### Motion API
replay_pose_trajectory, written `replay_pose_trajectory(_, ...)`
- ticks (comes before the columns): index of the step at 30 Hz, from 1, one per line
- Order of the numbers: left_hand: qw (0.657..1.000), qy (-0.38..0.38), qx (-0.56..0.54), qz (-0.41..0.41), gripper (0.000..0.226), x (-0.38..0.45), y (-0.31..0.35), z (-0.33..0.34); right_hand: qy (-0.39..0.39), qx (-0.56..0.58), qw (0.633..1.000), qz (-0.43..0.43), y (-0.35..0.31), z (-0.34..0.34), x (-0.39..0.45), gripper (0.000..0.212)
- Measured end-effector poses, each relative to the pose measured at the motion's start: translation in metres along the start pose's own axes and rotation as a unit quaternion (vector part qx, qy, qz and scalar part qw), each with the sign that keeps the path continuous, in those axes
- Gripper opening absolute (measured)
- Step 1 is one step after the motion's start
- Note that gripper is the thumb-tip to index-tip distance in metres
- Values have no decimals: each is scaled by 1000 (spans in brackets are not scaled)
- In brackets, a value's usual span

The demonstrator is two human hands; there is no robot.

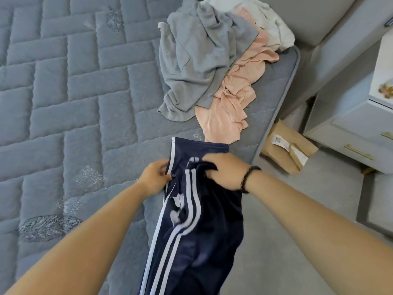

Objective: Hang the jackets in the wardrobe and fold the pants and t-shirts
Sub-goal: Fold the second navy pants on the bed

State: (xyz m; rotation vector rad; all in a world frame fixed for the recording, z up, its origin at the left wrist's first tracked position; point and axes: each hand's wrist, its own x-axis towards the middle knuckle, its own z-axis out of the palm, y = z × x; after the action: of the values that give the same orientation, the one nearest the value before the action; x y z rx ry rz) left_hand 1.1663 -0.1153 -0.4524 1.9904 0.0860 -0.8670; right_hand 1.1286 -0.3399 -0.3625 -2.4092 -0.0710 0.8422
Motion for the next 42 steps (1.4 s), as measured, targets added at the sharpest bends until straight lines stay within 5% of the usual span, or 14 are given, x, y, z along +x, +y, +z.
replay_pose_trajectory(4,999,-12,40,-6,39,4,-3,-5,138,-40,988,49,9,-1,43,12)
replay_pose_trajectory(8,1000,-14,2,-9,46,-11,4,0,241,-74,964,84,21,8,54,35)
replay_pose_trajectory(13,1000,-1,2,-12,73,-23,-7,5,365,66,918,142,37,62,14,74)
replay_pose_trajectory(19,972,-173,161,-10,105,-57,-18,-2,268,313,888,203,38,143,-40,102)
replay_pose_trajectory(22,968,-118,221,-2,99,-75,-35,3,300,379,851,206,31,164,-56,103)
replay_pose_trajectory(26,996,-21,-15,-82,73,-125,-74,21,292,422,825,238,23,210,-84,106)
replay_pose_trajectory(29,997,-30,-7,-70,107,-182,-101,46,215,435,830,275,18,251,-102,120)
replay_pose_trajectory(31,997,-21,64,-31,110,-215,-124,70,181,456,824,282,14,280,-115,115)
replay_pose_trajectory(35,995,28,85,41,64,-252,-154,94,156,466,814,310,4,328,-144,91)
replay_pose_trajectory(37,999,29,35,16,55,-259,-157,91,80,515,778,350,0,346,-152,78)
replay_pose_trajectory(38,999,34,11,-2,51,-262,-158,88,32,558,735,384,-3,353,-153,89)
replay_pose_trajectory(40,998,50,-19,-13,44,-265,-164,86,10,699,588,407,-4,368,-149,101)
replay_pose_trajectory(42,997,65,-28,-20,38,-268,-167,86,50,799,458,386,-5,376,-142,85)
